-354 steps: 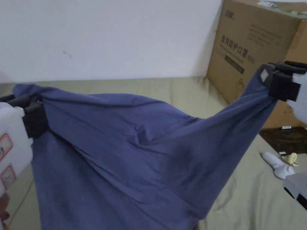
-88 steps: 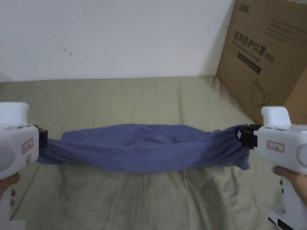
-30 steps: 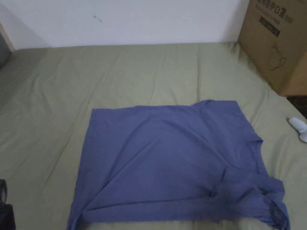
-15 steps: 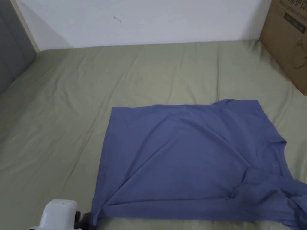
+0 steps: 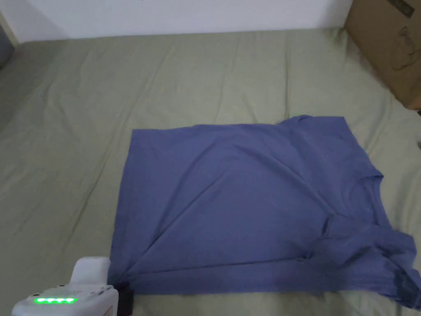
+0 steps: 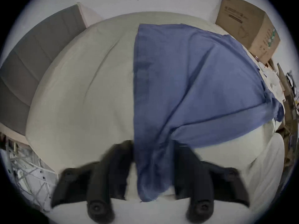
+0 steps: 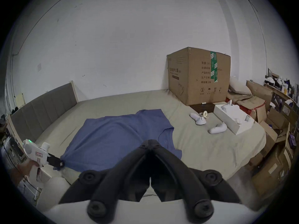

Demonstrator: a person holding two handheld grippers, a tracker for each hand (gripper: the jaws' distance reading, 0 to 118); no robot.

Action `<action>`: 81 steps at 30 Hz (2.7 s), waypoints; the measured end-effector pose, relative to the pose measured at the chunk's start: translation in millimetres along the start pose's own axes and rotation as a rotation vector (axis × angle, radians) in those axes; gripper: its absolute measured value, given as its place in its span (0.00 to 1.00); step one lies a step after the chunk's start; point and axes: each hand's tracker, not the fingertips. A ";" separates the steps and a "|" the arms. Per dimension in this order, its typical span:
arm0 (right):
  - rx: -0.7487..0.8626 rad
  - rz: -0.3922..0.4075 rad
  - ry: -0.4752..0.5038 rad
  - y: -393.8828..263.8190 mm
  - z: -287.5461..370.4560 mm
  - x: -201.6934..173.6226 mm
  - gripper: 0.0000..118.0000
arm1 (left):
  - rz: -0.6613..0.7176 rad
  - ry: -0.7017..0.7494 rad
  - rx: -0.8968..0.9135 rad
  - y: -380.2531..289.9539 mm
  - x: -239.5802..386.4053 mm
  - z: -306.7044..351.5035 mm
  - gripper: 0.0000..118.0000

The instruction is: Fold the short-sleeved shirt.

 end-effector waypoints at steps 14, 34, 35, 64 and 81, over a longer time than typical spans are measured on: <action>-0.474 0.009 0.021 -64.4 -98.0 65.1 0.99 | 0.007 -0.009 0.050 6.2 6.9 28.4 0.04; -0.439 0.000 0.091 -75.8 -100.6 73.2 0.02 | -0.026 -0.004 0.042 -5.6 19.8 56.6 0.04; -0.420 -0.008 0.092 -74.3 -92.2 74.0 0.02 | -0.033 -0.005 0.046 -8.0 21.5 61.1 0.04; -0.449 0.033 0.040 -42.1 -226.8 63.3 0.02 | -0.060 0.022 -0.029 82.2 15.0 -36.8 0.04; -0.206 0.004 0.026 -6.5 -135.7 55.4 0.98 | 0.086 0.059 0.201 64.6 2.4 74.9 0.91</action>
